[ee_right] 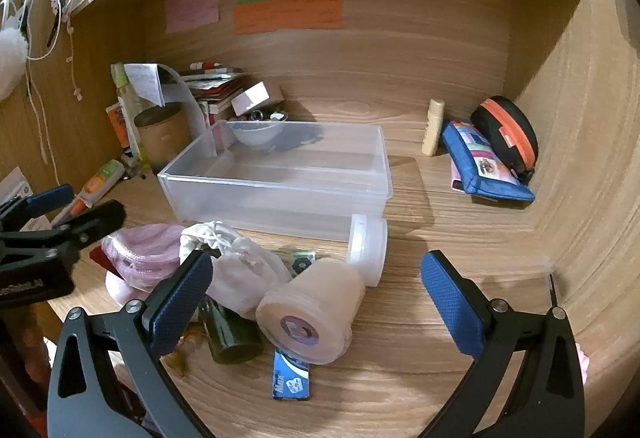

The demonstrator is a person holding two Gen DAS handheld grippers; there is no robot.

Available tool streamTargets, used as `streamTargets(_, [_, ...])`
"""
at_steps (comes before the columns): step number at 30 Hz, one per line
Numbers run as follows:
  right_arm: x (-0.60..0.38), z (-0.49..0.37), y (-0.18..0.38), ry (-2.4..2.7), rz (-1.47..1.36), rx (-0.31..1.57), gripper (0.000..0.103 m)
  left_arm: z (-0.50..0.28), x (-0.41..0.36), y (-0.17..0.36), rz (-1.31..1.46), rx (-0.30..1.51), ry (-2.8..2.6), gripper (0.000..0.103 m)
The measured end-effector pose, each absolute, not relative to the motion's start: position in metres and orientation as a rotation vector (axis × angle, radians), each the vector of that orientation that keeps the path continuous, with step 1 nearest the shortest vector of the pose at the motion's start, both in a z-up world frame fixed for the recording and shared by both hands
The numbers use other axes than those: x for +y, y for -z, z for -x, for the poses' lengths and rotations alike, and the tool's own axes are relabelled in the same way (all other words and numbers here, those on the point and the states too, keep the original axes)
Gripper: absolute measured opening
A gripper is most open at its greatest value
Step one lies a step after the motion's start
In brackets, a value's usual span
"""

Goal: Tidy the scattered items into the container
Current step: 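Grasp the pink round box with the left gripper while the right gripper grasps the cream purple-label tub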

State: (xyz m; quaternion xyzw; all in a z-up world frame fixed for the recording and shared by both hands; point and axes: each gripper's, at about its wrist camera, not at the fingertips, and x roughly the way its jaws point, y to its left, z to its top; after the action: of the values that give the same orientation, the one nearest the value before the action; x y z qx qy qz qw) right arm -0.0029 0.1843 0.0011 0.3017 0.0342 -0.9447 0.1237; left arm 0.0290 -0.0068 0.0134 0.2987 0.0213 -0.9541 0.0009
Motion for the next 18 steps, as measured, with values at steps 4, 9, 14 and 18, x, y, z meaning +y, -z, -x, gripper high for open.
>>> streamTargets(4, [0.191, 0.002, 0.0, 2.759, -0.888, 0.07, 0.103, -0.037, -0.012, -0.01, -0.924, 0.047, 2.982, 0.103])
streamTargets(9, [0.2, 0.001, 0.006, 2.757, -0.916, 0.021, 0.103, -0.048, -0.023, 0.008, -0.984, 0.049, 2.966, 0.103])
streamTargets(14, [0.205, 0.0, 0.02, 2.775, -0.976, -0.037, 0.103, -0.053, -0.033, 0.027, -1.073, 0.086, 2.93, 0.103])
streamTargets(18, [0.203, -0.001, 0.034, 2.761, -1.036, -0.023, 0.103, -0.055, -0.04, 0.045, -1.158, 0.129, 2.905, 0.103])
